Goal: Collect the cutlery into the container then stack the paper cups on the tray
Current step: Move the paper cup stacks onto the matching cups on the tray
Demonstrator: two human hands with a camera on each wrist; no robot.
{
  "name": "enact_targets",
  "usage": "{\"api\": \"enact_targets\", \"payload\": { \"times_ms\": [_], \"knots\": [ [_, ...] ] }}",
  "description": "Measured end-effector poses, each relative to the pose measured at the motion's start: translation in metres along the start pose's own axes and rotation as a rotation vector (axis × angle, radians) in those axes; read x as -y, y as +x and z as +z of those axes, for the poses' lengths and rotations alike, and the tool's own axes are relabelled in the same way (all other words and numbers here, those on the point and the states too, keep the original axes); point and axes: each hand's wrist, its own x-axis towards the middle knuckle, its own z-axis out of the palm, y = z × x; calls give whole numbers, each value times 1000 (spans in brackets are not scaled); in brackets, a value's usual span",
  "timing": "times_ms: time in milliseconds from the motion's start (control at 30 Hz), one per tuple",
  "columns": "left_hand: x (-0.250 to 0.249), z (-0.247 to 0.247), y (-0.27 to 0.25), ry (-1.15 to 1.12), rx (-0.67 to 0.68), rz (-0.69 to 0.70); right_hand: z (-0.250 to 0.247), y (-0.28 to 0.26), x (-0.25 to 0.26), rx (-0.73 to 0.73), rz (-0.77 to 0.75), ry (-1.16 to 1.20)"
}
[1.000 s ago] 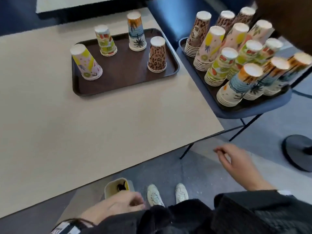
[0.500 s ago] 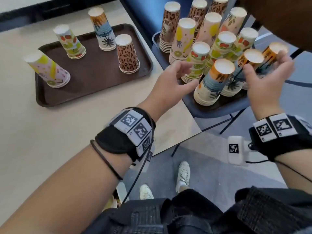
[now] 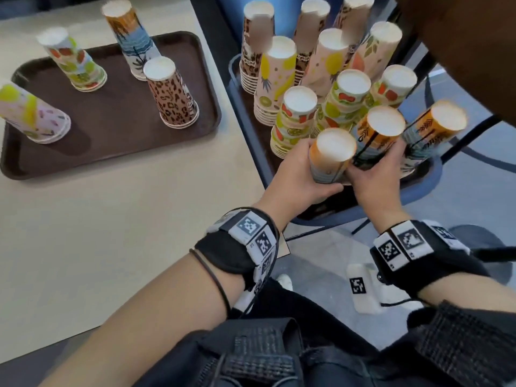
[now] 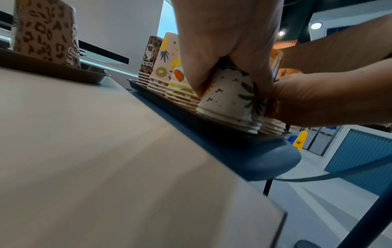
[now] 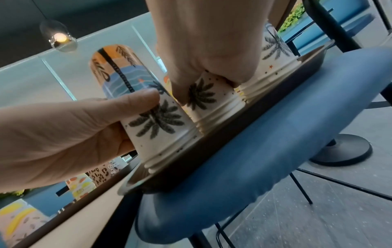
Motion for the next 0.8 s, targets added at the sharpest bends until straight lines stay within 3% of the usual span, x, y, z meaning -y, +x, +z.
{"api": "enact_targets", "payload": {
  "times_ms": [233,400,600,800],
  "knots": [
    [2,-8,3,76,106,-57,0,8,-4,58,34,13],
    [3,-14,-4,71,98,-71,-5,6,0,60,53,-44],
    [-4,-35,-22,-118,-65,-86,-18,-10,10,41,70,15],
    [-13,-85,-42,-301,-379,-97,-14,-36,44,135,-25,120]
  ]
}}
